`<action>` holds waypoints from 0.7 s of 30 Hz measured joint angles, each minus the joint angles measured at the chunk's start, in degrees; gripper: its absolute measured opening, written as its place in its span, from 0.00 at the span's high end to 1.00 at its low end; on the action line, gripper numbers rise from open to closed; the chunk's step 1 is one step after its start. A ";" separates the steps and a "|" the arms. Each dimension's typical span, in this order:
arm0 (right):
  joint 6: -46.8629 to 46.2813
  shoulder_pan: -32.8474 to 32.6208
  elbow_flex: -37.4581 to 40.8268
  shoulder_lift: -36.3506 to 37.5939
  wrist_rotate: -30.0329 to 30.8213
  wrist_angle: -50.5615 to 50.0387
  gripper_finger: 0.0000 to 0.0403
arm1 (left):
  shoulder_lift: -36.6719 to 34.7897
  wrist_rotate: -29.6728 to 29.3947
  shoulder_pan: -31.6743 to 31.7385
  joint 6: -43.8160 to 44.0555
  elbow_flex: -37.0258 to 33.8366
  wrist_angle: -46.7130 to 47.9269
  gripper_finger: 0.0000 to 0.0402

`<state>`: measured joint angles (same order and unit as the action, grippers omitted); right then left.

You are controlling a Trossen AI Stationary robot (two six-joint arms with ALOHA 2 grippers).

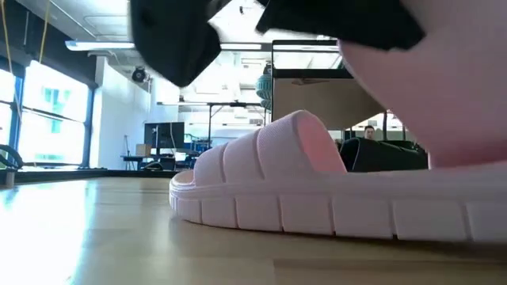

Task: Pick and place slides into the shelf
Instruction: Put the top pink slipper under the shelf

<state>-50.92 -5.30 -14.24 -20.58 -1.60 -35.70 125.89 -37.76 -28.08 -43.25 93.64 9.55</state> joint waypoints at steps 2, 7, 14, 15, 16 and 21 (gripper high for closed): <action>0.00 0.02 0.00 0.00 -0.01 0.00 1.00 | 0.03 -1.85 0.00 -2.46 1.44 0.83 0.89; 0.33 0.00 0.00 0.00 -0.02 0.00 1.00 | 0.06 -6.16 0.53 -8.95 4.80 1.63 0.89; 1.03 0.02 0.00 0.00 -0.10 0.00 1.00 | 0.08 -5.15 2.07 -13.51 10.78 0.99 0.89; 1.03 -0.01 0.00 0.00 -0.10 0.00 1.00 | 0.08 -3.64 2.32 -13.89 11.78 0.85 0.89; 1.03 0.00 0.00 0.00 -0.14 0.00 1.00 | 0.08 -2.16 2.40 -14.20 12.62 0.88 0.89; 0.87 0.01 0.00 0.00 -0.63 0.00 1.00 | 0.10 2.55 2.06 -14.41 16.19 1.59 0.89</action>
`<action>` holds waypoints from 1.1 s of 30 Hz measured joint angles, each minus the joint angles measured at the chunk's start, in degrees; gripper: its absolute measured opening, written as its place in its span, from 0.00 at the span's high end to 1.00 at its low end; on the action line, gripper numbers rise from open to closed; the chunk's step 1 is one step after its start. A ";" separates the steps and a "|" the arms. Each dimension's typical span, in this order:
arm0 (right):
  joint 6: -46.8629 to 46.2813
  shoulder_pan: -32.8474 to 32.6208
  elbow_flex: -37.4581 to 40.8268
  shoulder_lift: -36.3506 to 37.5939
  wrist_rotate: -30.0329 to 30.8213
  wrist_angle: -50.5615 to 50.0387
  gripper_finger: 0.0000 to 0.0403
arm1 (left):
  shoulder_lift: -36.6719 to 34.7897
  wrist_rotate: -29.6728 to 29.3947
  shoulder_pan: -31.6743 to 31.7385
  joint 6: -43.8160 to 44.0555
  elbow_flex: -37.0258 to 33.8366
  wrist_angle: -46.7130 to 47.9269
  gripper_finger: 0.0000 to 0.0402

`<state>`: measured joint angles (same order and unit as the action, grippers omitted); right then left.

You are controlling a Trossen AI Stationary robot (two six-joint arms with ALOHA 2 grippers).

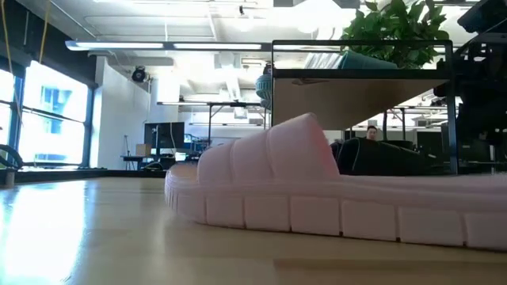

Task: Pick and place slides into the shelf
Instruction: Put the top pink slipper under the shelf

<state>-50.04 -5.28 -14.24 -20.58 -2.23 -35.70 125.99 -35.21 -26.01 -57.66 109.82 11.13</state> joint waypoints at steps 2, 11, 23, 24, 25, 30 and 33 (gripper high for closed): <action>-0.10 0.00 0.00 0.00 -0.37 0.00 1.00 | 0.02 -0.02 -0.57 0.01 3.05 0.71 0.89; -0.60 -0.02 0.00 0.00 -0.41 0.00 1.00 | -0.01 -0.14 -0.99 6.53 24.80 13.47 0.89; 1.36 -0.01 0.00 0.04 0.11 0.35 1.00 | -12.64 -9.67 2.25 14.33 25.18 10.45 0.89; 1.68 -0.01 0.00 0.04 0.08 0.33 1.00 | -13.71 -10.55 2.86 14.50 25.18 10.21 0.89; 2.13 0.00 0.00 0.04 0.09 0.33 1.00 | -14.86 -11.31 3.35 14.58 25.18 10.24 0.89; 3.86 -0.02 0.00 0.04 0.08 0.31 1.00 | -21.45 -17.40 6.55 14.61 25.18 10.63 0.89; 4.04 0.00 0.00 0.04 0.23 0.32 1.00 | -26.26 -21.04 8.90 15.05 25.18 12.04 0.89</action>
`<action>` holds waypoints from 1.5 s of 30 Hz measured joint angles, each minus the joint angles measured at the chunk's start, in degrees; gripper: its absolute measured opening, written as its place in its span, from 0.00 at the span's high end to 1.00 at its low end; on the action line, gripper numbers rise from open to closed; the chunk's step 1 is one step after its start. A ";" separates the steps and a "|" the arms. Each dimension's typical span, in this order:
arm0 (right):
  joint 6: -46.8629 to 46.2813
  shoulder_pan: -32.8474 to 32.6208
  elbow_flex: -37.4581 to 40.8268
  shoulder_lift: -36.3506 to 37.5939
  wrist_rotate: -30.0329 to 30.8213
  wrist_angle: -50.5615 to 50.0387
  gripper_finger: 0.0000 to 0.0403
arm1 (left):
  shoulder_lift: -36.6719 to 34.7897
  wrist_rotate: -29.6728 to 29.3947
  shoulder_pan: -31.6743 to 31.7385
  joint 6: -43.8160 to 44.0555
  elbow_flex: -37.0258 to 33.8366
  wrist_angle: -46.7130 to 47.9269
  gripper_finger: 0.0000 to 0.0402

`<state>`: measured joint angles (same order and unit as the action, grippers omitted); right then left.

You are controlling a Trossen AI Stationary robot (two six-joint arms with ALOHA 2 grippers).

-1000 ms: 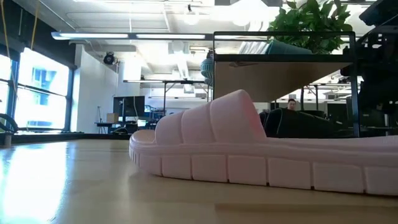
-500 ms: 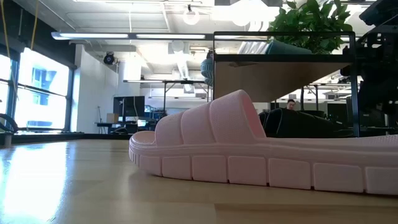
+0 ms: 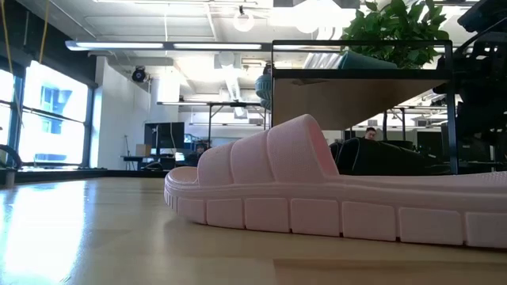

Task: Pick and place slides into the shelf
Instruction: Put the top pink slipper under the shelf

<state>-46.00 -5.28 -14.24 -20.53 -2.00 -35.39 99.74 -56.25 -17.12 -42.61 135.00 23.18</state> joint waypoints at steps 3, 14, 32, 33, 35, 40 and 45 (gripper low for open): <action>1.00 0.01 0.00 0.00 0.00 0.02 1.00 | -5.17 -3.07 3.30 7.32 0.04 5.85 0.89; 2.99 0.00 0.00 0.00 0.29 0.08 1.00 | -18.32 6.43 23.86 66.68 0.05 65.13 0.89; -0.45 0.01 0.00 0.00 0.46 0.54 1.00 | -20.54 59.52 67.79 60.56 -40.17 52.86 0.90; -0.85 0.00 0.00 0.00 0.46 0.55 1.00 | -20.50 62.56 69.46 59.78 -43.56 48.93 0.90; -2.02 -0.01 0.00 0.00 0.46 0.60 1.00 | -20.32 67.33 72.86 59.08 -49.79 41.53 0.90; -3.23 0.01 0.00 0.00 0.46 2.57 1.00 | -20.34 76.62 80.26 59.56 -63.52 27.86 0.90; -3.90 0.01 0.00 0.00 1.26 6.48 1.00 | -20.32 87.39 84.97 61.16 -75.99 16.97 0.90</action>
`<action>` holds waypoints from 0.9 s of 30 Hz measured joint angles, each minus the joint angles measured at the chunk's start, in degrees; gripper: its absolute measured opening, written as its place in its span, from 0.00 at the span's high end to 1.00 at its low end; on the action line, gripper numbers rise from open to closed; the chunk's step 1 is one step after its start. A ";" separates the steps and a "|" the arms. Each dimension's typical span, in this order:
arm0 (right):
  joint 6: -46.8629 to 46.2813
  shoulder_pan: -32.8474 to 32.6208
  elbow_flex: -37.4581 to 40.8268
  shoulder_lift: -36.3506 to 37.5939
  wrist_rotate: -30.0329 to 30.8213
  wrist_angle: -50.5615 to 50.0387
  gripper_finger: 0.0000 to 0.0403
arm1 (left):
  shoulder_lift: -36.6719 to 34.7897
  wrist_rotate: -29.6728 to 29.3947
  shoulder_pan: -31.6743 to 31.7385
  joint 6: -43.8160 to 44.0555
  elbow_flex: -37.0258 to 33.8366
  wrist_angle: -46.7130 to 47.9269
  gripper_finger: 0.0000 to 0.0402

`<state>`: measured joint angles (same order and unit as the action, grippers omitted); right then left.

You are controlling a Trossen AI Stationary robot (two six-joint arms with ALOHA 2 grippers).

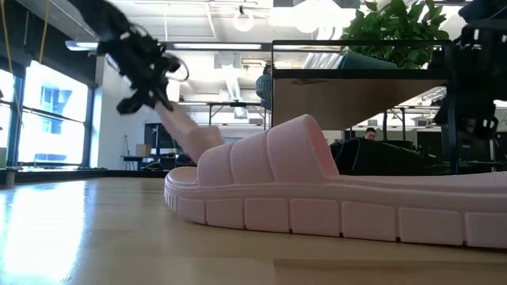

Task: Pick and place slides into the shelf
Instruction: Put the top pink slipper under the shelf

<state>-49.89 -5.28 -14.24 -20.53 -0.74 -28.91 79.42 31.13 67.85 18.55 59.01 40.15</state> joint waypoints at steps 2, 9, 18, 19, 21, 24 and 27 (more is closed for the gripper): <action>-1.15 0.00 0.00 0.00 0.22 0.97 1.00 | -0.02 0.29 0.10 0.42 -4.64 -3.95 0.90; -3.23 0.00 0.00 0.00 -0.82 1.30 1.00 | 0.03 4.37 -1.58 11.83 -19.30 -26.52 0.90; -2.80 0.00 0.00 0.00 -1.25 -1.20 1.00 | 2.14 -1.70 -8.82 24.52 -26.02 -45.04 0.90; -2.80 0.00 0.00 0.00 -1.26 -1.72 1.00 | 2.95 -2.35 -9.87 25.40 -26.02 -46.57 0.90; -2.79 0.00 0.00 -0.02 -1.45 -2.31 1.00 | 4.59 -3.54 -11.79 27.23 -26.02 -50.16 0.90; -2.77 0.00 0.00 0.00 -1.62 -2.30 1.00 | 7.46 -4.09 -14.36 30.76 -26.00 -57.21 0.90; -2.70 -0.01 0.00 0.00 -1.93 -2.32 1.00 | 10.44 -5.03 -16.66 33.86 -26.00 -62.00 0.90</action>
<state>-52.60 -5.29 -14.24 -20.53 -2.67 -31.22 89.86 26.10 51.19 52.41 33.01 -21.85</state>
